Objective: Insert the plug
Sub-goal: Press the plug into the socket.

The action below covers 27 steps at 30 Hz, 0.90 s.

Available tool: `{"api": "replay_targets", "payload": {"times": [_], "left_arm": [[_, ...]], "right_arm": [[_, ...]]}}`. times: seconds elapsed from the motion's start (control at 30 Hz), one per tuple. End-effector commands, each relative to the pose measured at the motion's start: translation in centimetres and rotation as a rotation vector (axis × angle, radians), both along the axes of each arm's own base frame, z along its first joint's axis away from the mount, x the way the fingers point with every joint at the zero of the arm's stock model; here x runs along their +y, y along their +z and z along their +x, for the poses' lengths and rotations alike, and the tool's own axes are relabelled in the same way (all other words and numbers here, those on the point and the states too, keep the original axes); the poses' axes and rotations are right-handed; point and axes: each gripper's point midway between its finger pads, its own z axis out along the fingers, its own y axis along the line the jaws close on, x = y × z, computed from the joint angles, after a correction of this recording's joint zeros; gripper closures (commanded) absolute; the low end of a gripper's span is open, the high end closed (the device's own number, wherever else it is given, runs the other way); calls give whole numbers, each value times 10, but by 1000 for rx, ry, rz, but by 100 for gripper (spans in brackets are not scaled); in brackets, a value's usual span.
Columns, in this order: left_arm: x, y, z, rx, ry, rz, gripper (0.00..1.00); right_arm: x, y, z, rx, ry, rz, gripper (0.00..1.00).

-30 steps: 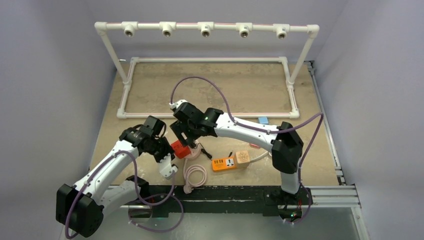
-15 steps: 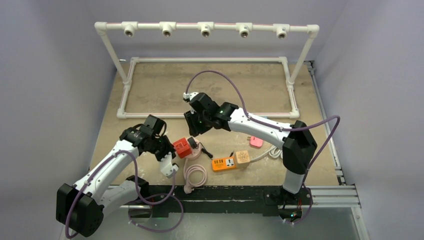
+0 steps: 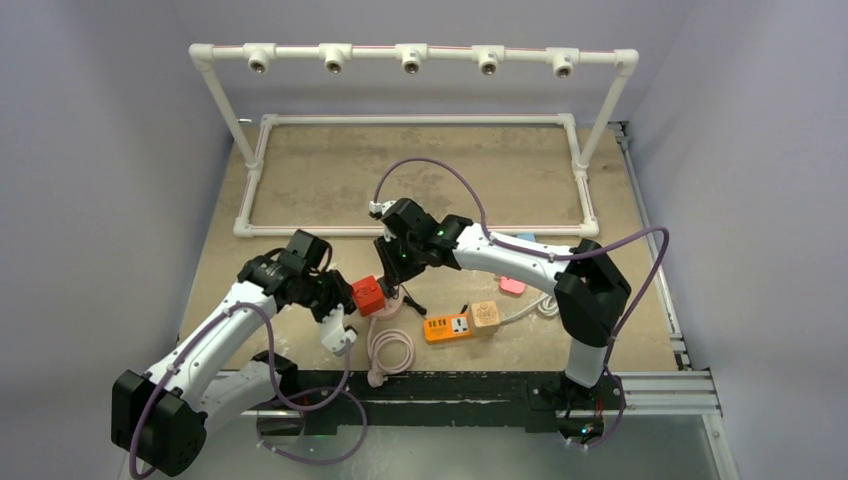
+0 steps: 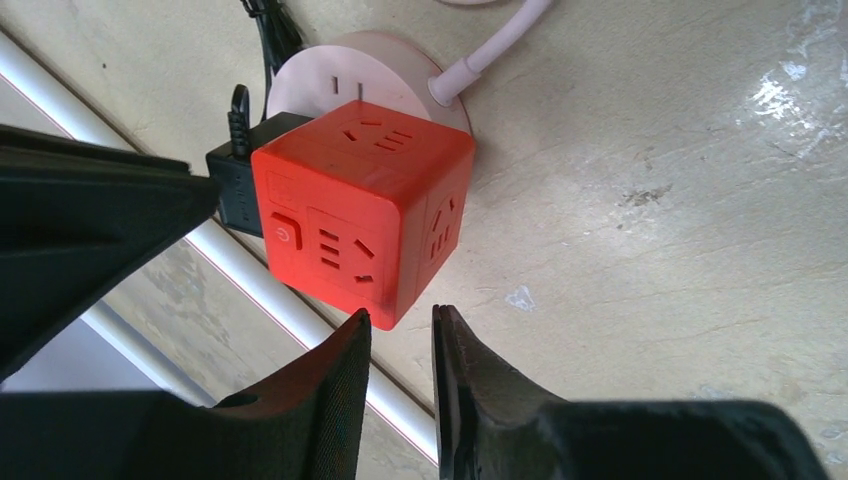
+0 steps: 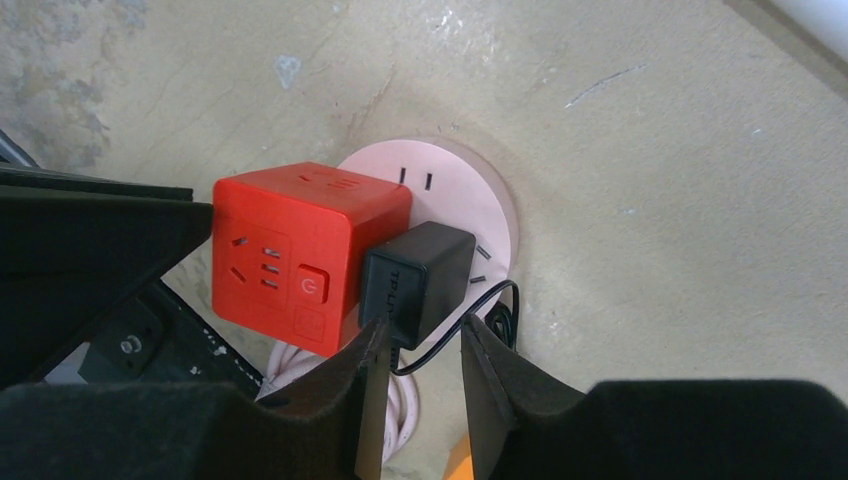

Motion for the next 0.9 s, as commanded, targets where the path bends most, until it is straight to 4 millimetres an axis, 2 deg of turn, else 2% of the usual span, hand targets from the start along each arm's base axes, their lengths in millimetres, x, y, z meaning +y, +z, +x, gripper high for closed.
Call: {"api": "replay_targets", "payload": {"times": [0.0, 0.07, 0.27, 0.33, 0.37, 0.53, 0.73, 0.87], "left_arm": [[-19, 18, 5, -90, -126, -71, 71], [-21, 16, 4, -91, -142, -76, 64], [-31, 14, 5, -100, -194, -118, 29], [-32, 10, 4, -92, -208, -114, 27], [-32, 8, 3, -89, -214, -106, 29], [-28, -4, -2, -63, -265, -63, 59], [-29, -11, -3, -62, -300, -48, 64], [-26, -16, -5, -52, -314, -26, 71]], "right_arm": [[5, -9, 2, 16, -5, 15, 67], [3, -11, 4, 17, -12, 9, 70], [1, -13, 8, 18, -19, 9, 74], [-1, -14, 9, 20, -23, 6, 74], [-1, -15, 9, 21, -25, 5, 75], [-8, -23, 12, 31, -40, -13, 79], [-18, -33, 12, 35, -52, -46, 86], [-26, -41, 11, 41, -58, -68, 90]]}}
